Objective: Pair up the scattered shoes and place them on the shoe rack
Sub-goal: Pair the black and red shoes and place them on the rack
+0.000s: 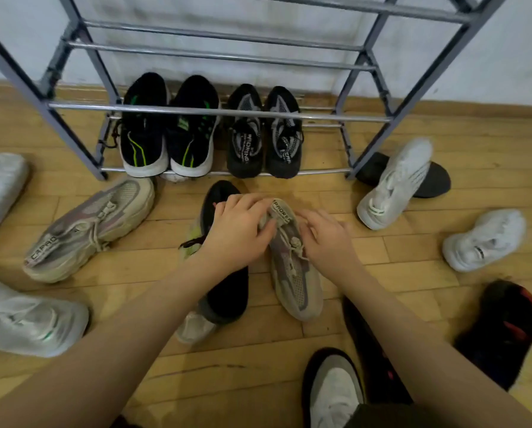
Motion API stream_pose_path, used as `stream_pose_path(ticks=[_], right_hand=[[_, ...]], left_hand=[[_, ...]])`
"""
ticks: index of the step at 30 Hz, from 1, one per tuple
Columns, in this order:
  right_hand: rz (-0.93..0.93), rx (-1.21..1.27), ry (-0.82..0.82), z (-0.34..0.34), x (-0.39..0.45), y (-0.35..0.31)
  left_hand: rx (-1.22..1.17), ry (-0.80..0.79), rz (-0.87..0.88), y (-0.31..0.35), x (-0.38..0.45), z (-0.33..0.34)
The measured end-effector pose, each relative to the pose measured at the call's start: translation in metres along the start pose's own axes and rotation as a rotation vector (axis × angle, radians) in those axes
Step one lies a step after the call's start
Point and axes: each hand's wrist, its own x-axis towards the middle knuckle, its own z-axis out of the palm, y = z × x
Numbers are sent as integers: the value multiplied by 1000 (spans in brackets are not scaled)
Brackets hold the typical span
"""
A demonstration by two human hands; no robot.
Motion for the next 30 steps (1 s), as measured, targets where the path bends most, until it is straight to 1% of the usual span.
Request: stream_pose_path(ticks=[3,7,11,14,17,20,23,25,27,30], right_hand=[[90,25,32,-25,-19,27],[148,-121,-70,-41,-52,72],[308,-141,-104,-45,-85,119],[408,-181,-178,-37,-104,144],[418,-185,-248,-23,-119,155],[395,-194,-255,-11,-129,157],[420,-148,-218,-4,-134,156],[423,-87,-202,-3,-132,157],[419,-15,-169,-6,-130,157],[401,146,-125,-14,-126,152]], left_hand=[[2,-53,64,29,3,15],[14,-220,79,58,-2,54],[11,-341,96,84,-11,98],[60,-418,129,99,-10,127],[139,-494,135,106,-9,152],[212,-569,148,109,-13,170],[249,-550,160,112,-18,182],[220,-525,153,112,-19,184],[159,-506,172,111,-19,182],[-16,-494,185,112,-21,174]])
